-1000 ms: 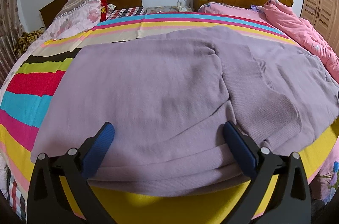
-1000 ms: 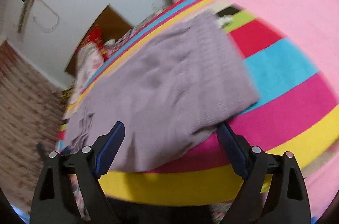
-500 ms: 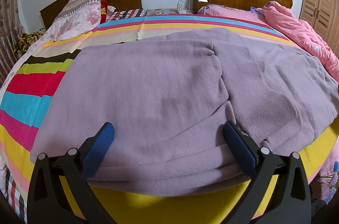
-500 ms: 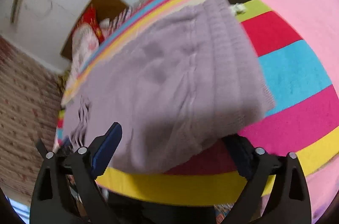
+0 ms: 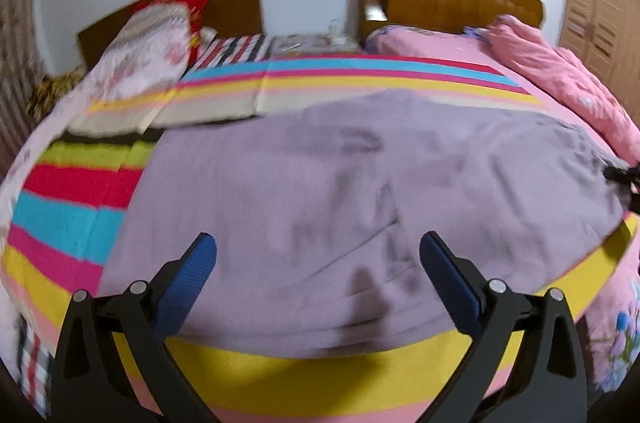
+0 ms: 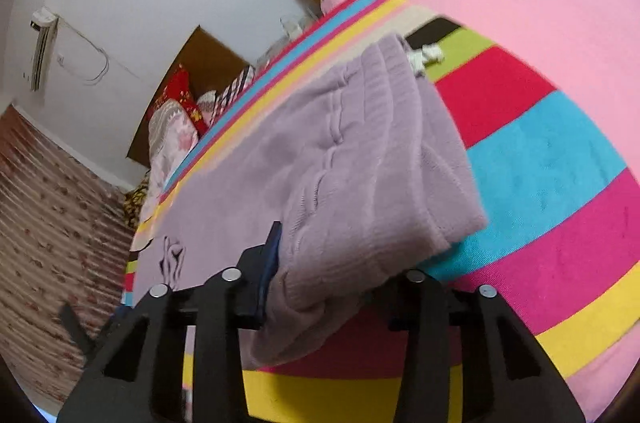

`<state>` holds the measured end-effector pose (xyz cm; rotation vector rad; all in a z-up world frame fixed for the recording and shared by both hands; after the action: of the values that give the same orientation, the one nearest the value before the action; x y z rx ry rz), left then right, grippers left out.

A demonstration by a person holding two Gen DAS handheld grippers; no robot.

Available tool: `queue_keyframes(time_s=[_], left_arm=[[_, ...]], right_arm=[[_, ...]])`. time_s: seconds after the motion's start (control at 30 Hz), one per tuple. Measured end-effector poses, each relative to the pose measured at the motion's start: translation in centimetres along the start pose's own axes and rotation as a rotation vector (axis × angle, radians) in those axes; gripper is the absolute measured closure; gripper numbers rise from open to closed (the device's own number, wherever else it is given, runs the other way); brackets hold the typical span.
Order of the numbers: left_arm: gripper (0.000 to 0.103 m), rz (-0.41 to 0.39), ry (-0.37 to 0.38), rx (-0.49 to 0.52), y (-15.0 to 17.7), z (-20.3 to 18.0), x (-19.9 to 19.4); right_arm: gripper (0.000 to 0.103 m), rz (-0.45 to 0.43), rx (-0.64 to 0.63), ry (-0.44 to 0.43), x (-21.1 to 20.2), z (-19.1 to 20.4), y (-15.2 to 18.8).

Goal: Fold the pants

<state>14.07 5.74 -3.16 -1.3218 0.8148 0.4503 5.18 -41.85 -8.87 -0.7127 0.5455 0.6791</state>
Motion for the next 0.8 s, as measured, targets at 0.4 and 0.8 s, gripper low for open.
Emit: queue_keyframes(time_s=[0.4, 0.8], left_arm=[[0.001, 0.104, 0.077, 0.119, 2.2, -4.4, 4.2], [0.001, 0.078, 0.095, 0.106, 2.4, -4.1, 3.7]], right_arm=[[0.065, -0.083, 0.146, -0.038, -0.9, -2.1, 0.1], [0.066, -0.126, 0.213, 0.011, -1.6, -2.1, 0.9]])
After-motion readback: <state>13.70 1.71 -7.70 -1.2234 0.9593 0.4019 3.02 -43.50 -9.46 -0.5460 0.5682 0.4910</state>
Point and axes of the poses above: each gripper's, at about its wrist camera, not at the fingertips, and x roughly the way its jaws point, z to its left, y to its underside, the point moved 3 cm from there along x, roughly the way its jaws point, and after that the axes turned 4 degrees about z, right-handed, at the moved point
